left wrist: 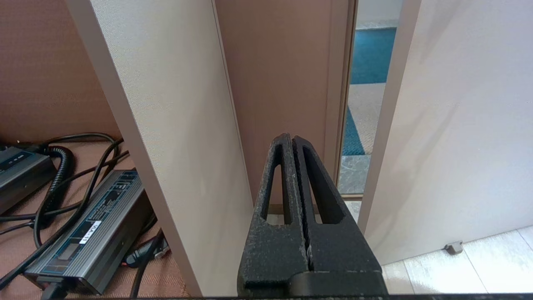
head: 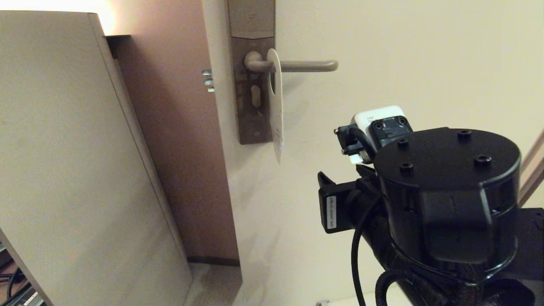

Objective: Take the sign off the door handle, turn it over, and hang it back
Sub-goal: Hang the sign back with the other side facing out

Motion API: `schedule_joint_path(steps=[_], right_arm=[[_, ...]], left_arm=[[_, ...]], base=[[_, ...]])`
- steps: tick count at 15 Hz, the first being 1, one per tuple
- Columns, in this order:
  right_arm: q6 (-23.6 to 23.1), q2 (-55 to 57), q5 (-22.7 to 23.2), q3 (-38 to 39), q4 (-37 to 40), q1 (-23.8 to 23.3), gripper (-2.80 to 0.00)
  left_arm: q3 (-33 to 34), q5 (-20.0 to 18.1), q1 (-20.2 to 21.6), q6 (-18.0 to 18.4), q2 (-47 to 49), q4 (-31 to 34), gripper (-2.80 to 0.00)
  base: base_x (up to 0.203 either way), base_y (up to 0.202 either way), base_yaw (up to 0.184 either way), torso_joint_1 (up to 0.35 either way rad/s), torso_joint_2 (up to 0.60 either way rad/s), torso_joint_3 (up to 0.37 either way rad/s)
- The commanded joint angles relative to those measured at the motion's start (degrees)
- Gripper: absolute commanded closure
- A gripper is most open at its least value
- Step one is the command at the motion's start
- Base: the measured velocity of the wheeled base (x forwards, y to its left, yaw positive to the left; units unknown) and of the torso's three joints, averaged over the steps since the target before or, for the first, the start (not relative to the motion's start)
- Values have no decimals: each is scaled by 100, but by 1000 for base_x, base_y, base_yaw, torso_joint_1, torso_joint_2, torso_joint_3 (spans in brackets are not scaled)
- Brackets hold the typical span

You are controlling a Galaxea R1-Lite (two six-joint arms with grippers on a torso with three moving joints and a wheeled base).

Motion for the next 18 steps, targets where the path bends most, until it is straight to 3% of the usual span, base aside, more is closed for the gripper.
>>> schedule_joint_path(steps=[1,12,18], right_arm=[[6,13,-31,-21,-8,2,0],[-15,647,-31,-877,-249,-167,0],[-733,1212,-27,-1320,-1425,-171,0]], left_arm=[[0,4,1,1,-1,-2,0],[0,4,1,1,-1,-2,0],[0,3,1,1,-1,-2,0]], base=[[0,0,0,0,0,0],[0,0,0,0,0,0],[0,0,0,0,0,0]])
